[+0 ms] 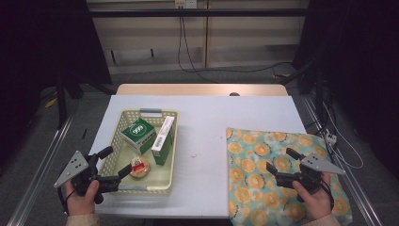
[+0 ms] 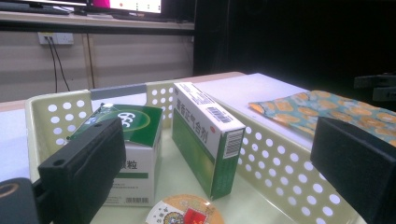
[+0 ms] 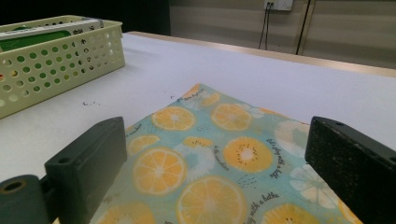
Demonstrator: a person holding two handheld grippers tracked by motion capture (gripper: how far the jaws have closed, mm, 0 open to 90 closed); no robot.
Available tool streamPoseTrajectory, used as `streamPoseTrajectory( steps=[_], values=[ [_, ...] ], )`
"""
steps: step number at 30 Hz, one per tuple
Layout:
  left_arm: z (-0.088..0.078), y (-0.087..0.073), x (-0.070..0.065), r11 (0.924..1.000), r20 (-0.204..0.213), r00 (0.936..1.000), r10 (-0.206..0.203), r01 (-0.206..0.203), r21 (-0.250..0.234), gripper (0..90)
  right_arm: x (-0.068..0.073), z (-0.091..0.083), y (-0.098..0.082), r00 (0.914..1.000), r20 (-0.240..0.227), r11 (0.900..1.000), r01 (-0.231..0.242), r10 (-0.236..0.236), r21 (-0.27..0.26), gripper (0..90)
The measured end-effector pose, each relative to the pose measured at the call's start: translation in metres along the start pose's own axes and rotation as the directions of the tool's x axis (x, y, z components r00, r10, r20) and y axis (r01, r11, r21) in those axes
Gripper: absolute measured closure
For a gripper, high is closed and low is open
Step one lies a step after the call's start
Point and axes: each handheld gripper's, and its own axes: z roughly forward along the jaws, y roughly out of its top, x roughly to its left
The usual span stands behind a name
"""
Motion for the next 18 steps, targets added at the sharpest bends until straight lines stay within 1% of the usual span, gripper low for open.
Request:
streamPoseTrajectory(
  steps=[5,7,11,13,14,15,18],
  values=[
    [0.001,0.000,-0.001,1.0000,0.001,1.0000,0.005,-0.005,0.002,3.2,0.001,0.001,0.001,1.0000,0.000,1.000,0.006,-0.006,0.011,5.7],
    [0.001,-0.001,-0.002,1.0000,0.002,1.0000,0.000,0.000,0.004,3.2,0.001,0.002,0.001,0.9999,-0.004,1.000,0.010,-0.010,0.017,5.6],
    [0.002,-0.001,-0.003,1.0000,0.007,1.0000,0.003,-0.003,0.008,3.2,0.003,0.004,0.002,1.0000,-0.008,1.000,0.004,-0.003,0.029,5.5],
    [0.002,0.000,-0.003,0.9999,0.005,0.9999,0.009,-0.009,0.011,3.3,0.005,0.006,0.003,0.9999,-0.012,0.999,0.007,-0.007,0.049,5.5],
    [0.002,0.000,-0.003,0.9999,0.005,1.0000,0.006,-0.006,0.008,3.2,0.006,0.008,0.003,0.9998,-0.014,0.998,0.014,-0.013,0.069,5.5],
    [0.002,0.000,-0.003,1.0000,0.004,1.0000,0.007,-0.007,0.005,3.2,0.008,0.010,0.004,0.9998,-0.018,0.997,0.003,-0.002,0.080,5.7],
    [0.001,0.001,-0.003,1.0000,-0.001,1.0000,0.006,-0.006,0.002,3.3,0.014,0.017,0.010,0.9995,-0.030,0.995,0.013,-0.010,0.103,5.7]
  ],
)
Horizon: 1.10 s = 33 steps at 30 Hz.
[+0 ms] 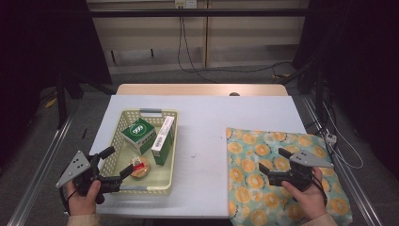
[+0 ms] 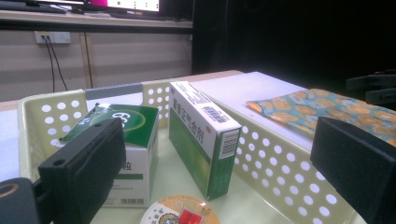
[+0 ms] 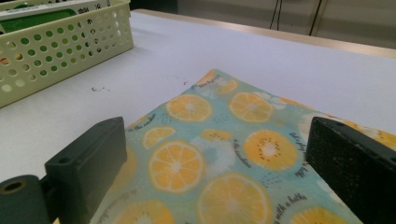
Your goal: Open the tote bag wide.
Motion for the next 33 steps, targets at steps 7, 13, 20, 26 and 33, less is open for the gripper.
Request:
streamPoseTrajectory(
  steps=[7,13,20,26,33],
  values=[
    [-0.002,0.000,0.000,0.9999,-0.006,0.9999,-0.009,0.009,-0.010,3.3,0.014,0.021,0.012,0.9987,-0.031,0.998,0.041,-0.039,0.052,6.4],
    [-0.001,0.000,-0.002,1.0000,0.002,1.0000,-0.003,0.003,-0.004,3.3,0.030,0.066,0.021,0.9947,-0.064,0.984,0.089,-0.080,0.154,9.0],
    [0.001,-0.001,-0.003,1.0000,0.010,0.9999,-0.005,0.005,0.004,3.3,0.040,0.098,0.018,0.9951,-0.067,0.968,0.086,-0.072,0.234,13.8],
    [-0.001,0.000,-0.002,1.0000,0.005,1.0000,-0.004,0.004,0.002,3.3,0.045,0.116,0.011,0.9946,-0.068,0.950,0.095,-0.079,0.298,22.5],
    [-0.001,0.000,-0.001,1.0000,0.001,1.0000,-0.002,0.002,0.003,3.3,0.051,0.120,0.009,0.9944,-0.058,0.936,0.103,-0.089,0.337,34.3]
  ],
)
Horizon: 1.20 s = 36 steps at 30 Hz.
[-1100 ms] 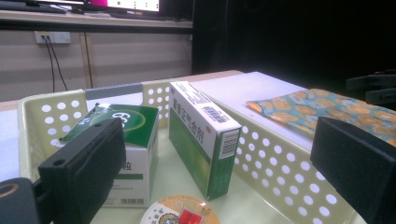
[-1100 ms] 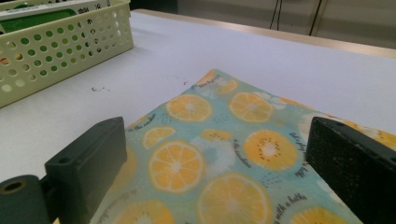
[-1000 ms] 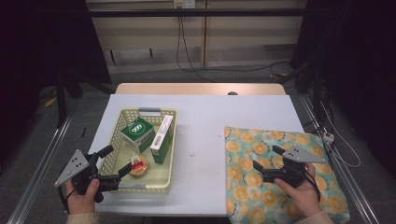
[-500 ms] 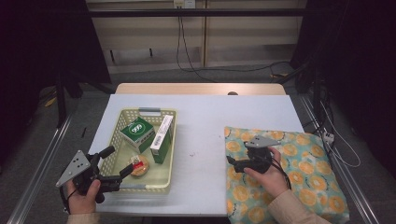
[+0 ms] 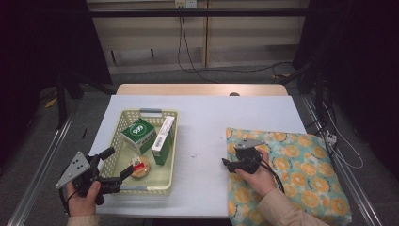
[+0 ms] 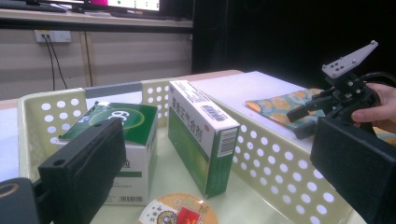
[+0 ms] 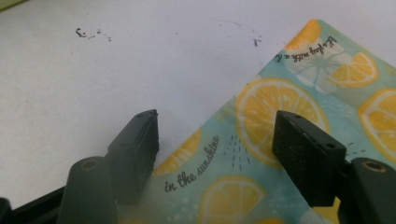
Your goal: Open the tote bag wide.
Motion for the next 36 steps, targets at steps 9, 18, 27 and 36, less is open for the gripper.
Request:
streamPoseTrajectory(
  steps=[9,18,27,36],
  values=[
    [-0.001,0.000,0.000,1.0000,0.001,1.0000,-0.004,0.004,-0.001,3.3,-0.002,-0.003,0.000,0.9995,-0.028,1.000,-0.014,0.014,-0.001,63.3],
    [-0.002,0.001,-0.001,1.0000,0.003,1.0000,-0.004,0.004,-0.002,3.3,-0.015,-0.002,0.000,0.9982,-0.040,0.999,-0.046,0.045,-0.010,90.0],
    [0.001,0.007,-0.007,1.0000,0.017,0.9999,0.000,0.001,-0.004,3.3,-0.023,-0.010,0.014,0.9957,-0.057,0.997,-0.074,0.073,-0.020,90.0],
    [0.008,0.017,-0.019,1.0000,0.062,0.9980,0.006,-0.006,0.001,3.3,-0.043,-0.027,0.058,0.9937,-0.061,0.988,-0.100,0.093,-0.120,90.0]
  ],
)
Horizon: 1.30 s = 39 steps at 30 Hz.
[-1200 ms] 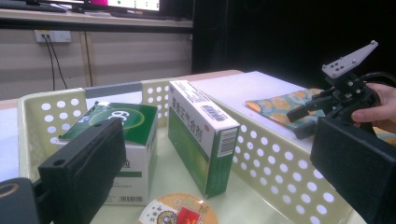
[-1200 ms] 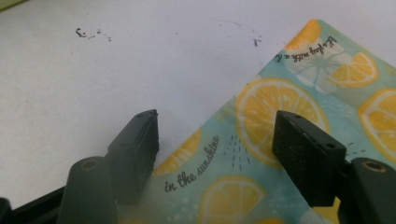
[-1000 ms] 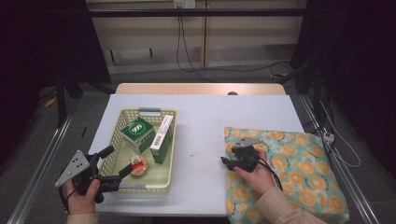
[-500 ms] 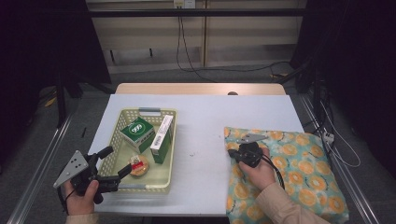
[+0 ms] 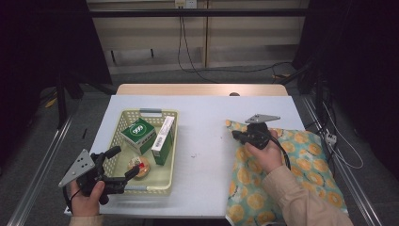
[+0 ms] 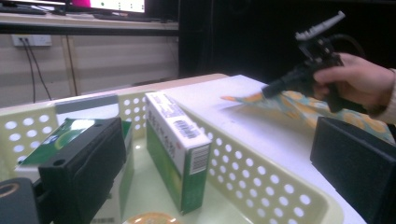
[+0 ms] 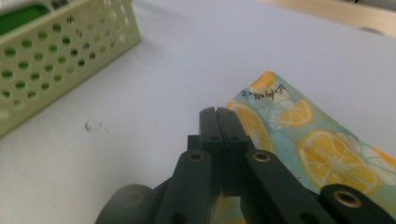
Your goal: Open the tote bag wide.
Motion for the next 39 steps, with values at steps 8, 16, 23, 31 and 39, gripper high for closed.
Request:
streamPoseTrajectory(
  steps=[8,16,23,31,39],
  values=[
    [0.009,0.007,-0.010,0.9998,0.044,0.9990,0.003,-0.003,0.018,3.3,-0.011,0.008,0.035,0.9996,0.012,0.998,-0.024,0.024,-0.054,90.0],
    [0.015,0.010,-0.015,0.9987,0.062,0.9981,0.004,-0.007,0.051,3.2,-0.012,0.027,0.058,0.9996,-0.004,0.996,-0.029,0.029,-0.087,90.0],
    [0.024,0.010,-0.022,0.9972,0.097,0.9953,0.004,-0.011,0.074,3.2,-0.016,0.046,0.087,0.9986,0.001,0.991,-0.053,0.053,-0.127,90.0],
    [0.030,0.008,-0.023,0.9961,0.100,0.9950,-0.004,-0.004,0.088,3.2,-0.017,0.077,0.110,0.9986,0.000,0.991,-0.053,0.053,-0.119,90.0],
    [0.040,0.006,-0.029,0.9941,0.128,0.9915,-0.024,0.010,0.108,3.2,-0.006,0.079,0.111,0.9992,-0.037,0.993,-0.020,0.015,-0.115,42.3]
  ],
)
